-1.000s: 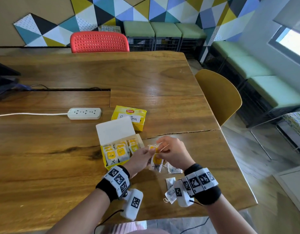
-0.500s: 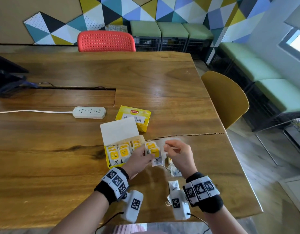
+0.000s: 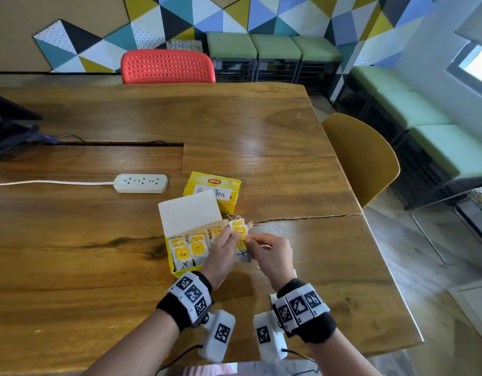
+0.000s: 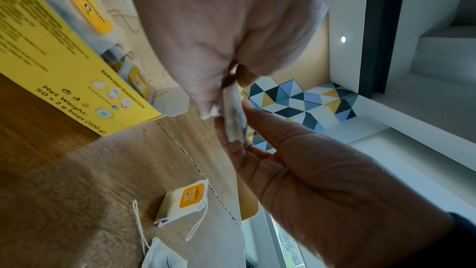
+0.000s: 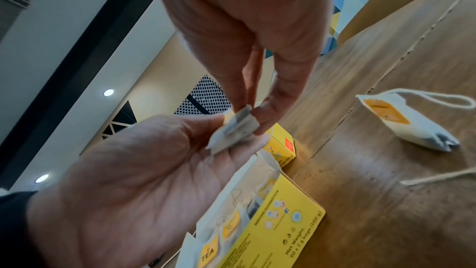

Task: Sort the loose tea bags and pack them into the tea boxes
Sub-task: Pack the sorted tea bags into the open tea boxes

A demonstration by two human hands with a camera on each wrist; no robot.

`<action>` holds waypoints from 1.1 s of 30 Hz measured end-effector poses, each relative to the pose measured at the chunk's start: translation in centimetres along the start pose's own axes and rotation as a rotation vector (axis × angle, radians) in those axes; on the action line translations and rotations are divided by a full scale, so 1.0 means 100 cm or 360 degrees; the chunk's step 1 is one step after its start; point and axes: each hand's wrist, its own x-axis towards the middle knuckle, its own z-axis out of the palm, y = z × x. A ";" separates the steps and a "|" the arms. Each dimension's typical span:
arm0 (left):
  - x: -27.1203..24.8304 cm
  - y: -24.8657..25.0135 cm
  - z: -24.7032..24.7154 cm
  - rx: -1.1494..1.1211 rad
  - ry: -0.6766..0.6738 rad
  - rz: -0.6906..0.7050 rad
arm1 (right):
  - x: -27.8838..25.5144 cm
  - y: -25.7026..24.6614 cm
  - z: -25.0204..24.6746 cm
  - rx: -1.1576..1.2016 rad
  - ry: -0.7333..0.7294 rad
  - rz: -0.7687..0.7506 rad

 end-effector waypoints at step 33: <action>0.027 0.004 -0.055 0.1139 0.0478 -0.0094 | 0.058 0.024 0.038 -0.0345 -0.0269 0.0245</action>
